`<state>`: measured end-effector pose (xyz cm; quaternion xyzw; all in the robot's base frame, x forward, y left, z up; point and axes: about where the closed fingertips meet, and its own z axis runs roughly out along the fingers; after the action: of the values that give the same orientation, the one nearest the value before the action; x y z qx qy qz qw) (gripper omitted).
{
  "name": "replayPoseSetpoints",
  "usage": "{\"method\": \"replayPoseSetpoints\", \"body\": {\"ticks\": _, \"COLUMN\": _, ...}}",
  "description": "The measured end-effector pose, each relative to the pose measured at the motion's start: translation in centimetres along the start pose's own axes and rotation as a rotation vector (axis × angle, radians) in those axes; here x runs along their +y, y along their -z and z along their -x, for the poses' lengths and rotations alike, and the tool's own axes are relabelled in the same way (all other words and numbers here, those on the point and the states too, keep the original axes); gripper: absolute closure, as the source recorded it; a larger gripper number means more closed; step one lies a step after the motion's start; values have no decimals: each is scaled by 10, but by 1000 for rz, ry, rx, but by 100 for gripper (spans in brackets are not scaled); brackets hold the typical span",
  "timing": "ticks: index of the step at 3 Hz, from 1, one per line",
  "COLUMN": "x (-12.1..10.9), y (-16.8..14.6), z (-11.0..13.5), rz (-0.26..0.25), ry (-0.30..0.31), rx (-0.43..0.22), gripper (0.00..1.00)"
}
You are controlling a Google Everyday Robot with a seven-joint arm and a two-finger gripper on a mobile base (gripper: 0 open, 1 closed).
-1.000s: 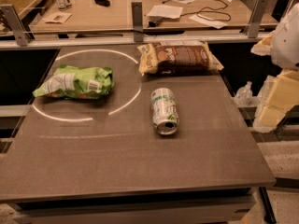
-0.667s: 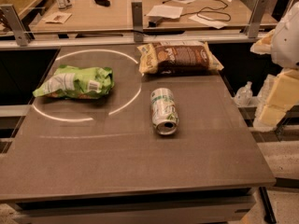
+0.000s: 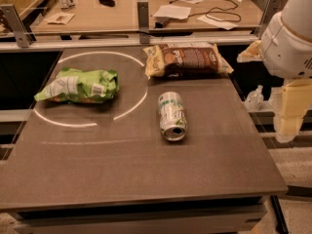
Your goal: Place 7up can upright
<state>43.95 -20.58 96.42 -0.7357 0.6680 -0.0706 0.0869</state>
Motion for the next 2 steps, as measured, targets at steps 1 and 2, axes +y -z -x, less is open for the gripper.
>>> {"method": "replayPoseSetpoints", "body": {"ticks": 1, "x": -9, "y": -7, "z": 0, "rz": 11, "ry": 193, "rx": 10, "gripper": 0}}
{"method": "replayPoseSetpoints", "body": {"ticks": 2, "x": -19, "y": -12, "z": 9, "rz": 25, "ry": 360, "rx": -87, "gripper": 0}}
